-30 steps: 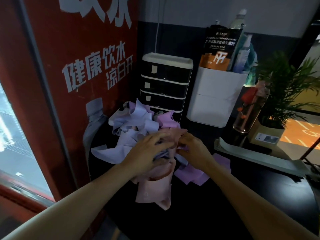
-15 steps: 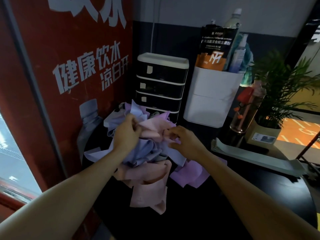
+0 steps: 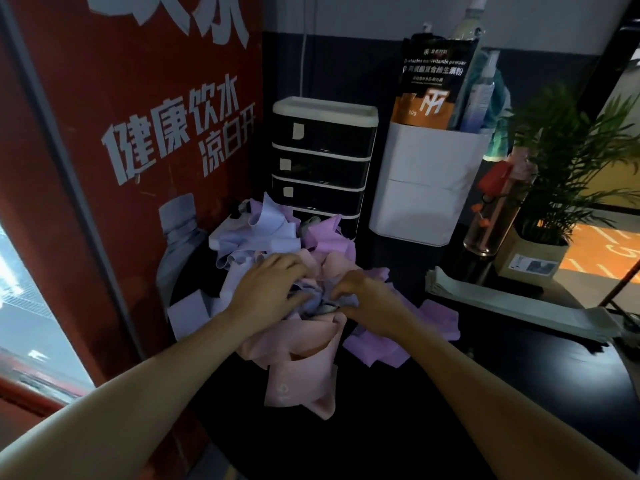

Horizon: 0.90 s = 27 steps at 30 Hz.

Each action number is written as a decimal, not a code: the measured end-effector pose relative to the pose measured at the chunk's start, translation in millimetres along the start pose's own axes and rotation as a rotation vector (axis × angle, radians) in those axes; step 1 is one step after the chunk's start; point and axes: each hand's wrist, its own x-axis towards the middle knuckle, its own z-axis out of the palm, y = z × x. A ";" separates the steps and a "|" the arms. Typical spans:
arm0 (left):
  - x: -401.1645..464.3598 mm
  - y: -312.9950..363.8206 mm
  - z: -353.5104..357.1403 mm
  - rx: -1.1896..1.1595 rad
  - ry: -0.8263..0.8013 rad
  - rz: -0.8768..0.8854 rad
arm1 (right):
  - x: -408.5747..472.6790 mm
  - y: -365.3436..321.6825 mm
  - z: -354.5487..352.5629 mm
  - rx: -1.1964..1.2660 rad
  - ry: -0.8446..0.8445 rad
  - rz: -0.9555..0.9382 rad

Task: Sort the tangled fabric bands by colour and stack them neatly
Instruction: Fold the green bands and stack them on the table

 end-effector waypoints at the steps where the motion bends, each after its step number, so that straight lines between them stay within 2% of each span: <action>1: 1.7 -2.6 0.1 -0.019 0.050 -0.014 | 2.1 -0.1 3.0 -0.022 -0.009 -0.003; 7: 13.1 -9.9 -2.1 -0.200 0.202 -0.147 | 20.2 -7.2 -2.8 -0.051 0.008 -0.044; 13: 32.1 -21.4 -11.2 -0.509 0.274 -0.336 | 53.1 -15.8 -40.7 0.079 0.182 -0.031; 19: 40.3 -16.8 -29.1 -0.633 0.331 -0.293 | 74.7 -31.8 -73.8 0.172 0.237 -0.040; 23: 44.3 -18.0 -32.3 -0.661 0.362 -0.350 | 76.8 -36.1 -83.7 0.254 0.251 -0.021; 27: 47.0 -15.6 -38.0 -0.725 0.401 -0.400 | 79.8 -42.4 -94.1 0.409 0.338 -0.015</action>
